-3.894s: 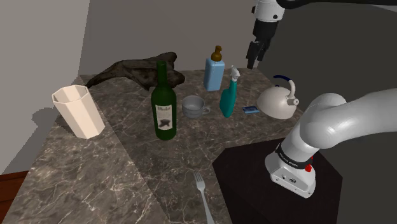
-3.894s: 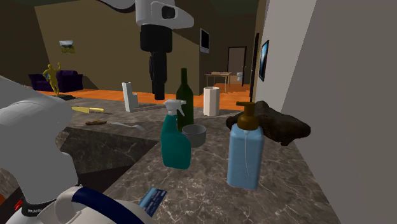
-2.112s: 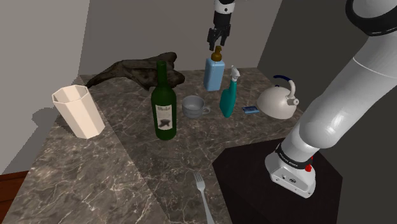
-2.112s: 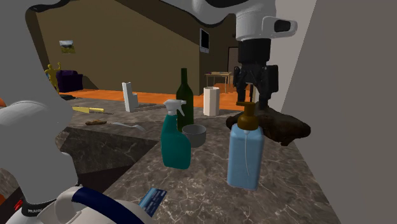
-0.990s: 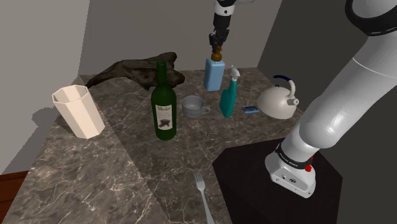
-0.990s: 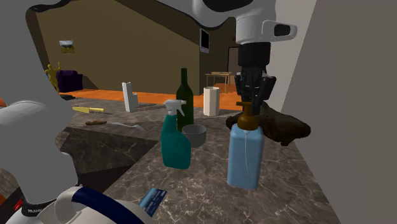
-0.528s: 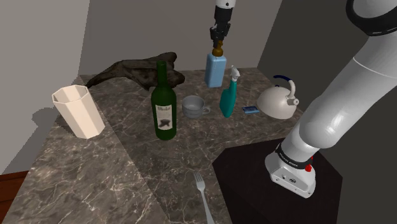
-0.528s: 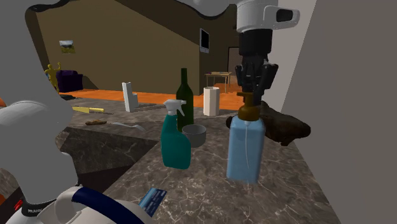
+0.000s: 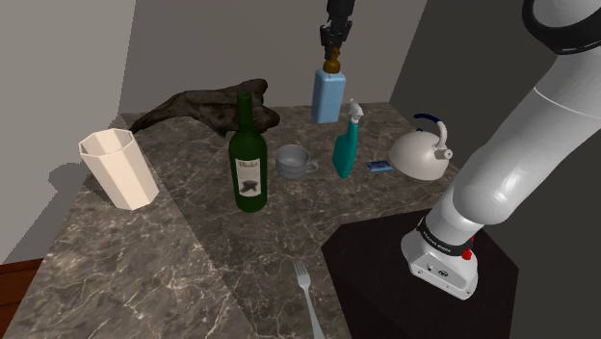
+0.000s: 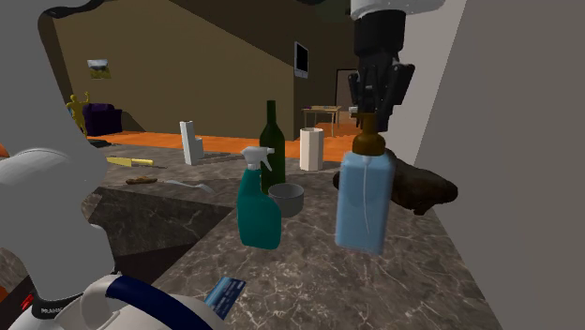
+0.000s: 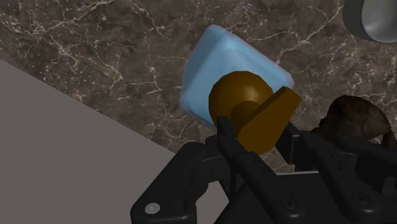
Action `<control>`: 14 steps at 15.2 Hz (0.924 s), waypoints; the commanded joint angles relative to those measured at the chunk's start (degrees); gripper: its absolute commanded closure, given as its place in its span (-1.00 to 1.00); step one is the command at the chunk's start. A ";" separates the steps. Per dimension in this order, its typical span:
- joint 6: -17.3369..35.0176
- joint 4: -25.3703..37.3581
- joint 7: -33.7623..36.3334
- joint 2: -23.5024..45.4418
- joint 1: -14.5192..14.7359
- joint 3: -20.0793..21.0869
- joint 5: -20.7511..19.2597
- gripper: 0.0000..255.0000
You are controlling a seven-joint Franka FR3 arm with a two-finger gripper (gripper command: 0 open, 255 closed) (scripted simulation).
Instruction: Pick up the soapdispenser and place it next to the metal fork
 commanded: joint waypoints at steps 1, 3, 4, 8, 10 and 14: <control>-1.64 1.86 -0.01 0.22 0.03 0.03 0.04 1.00; -3.24 3.72 -0.10 0.48 0.03 0.03 0.09 1.00; -4.04 4.68 -0.15 0.64 0.03 0.02 0.12 1.00; -4.06 1.04 3.86 -2.88 1.84 2.16 -0.41 1.00; -3.97 -1.28 6.56 -4.99 2.97 3.67 -0.57 1.00; -4.00 -5.03 11.94 -8.51 5.16 6.87 -0.48 1.00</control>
